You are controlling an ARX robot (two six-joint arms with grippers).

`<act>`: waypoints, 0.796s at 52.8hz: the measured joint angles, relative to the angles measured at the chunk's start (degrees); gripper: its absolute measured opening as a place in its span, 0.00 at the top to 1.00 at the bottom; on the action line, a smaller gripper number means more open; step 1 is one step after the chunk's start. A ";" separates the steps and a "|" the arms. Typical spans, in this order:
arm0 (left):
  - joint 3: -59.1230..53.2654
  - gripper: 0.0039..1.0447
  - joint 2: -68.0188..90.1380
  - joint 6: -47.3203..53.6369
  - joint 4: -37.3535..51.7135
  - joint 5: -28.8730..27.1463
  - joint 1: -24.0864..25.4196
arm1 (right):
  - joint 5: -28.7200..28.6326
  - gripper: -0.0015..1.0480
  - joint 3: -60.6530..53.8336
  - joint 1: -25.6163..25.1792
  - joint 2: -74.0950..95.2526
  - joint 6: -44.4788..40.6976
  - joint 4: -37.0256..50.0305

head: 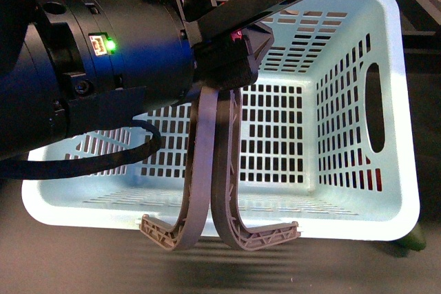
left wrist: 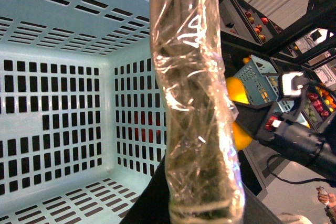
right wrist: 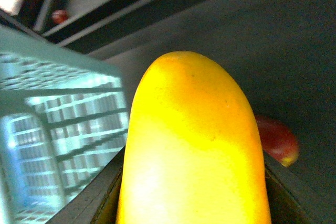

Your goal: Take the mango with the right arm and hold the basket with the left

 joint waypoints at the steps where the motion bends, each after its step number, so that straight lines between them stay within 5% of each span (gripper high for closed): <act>1: 0.00 0.94 -0.02 0.00 0.00 0.00 0.00 | -0.31 0.46 -0.74 1.33 -2.25 0.79 -0.28; 14: 0.00 0.94 -0.02 -0.02 0.00 -0.02 0.00 | 5.20 0.46 -1.51 19.69 -15.34 6.80 -2.38; 36: 0.00 0.94 -0.02 -0.02 0.00 0.04 0.00 | 18.05 0.46 6.95 31.93 -1.64 8.26 -3.06; 42: 0.00 0.94 -0.02 -0.02 0.00 0.07 0.00 | 17.66 0.32 7.23 32.89 -1.86 8.83 -2.38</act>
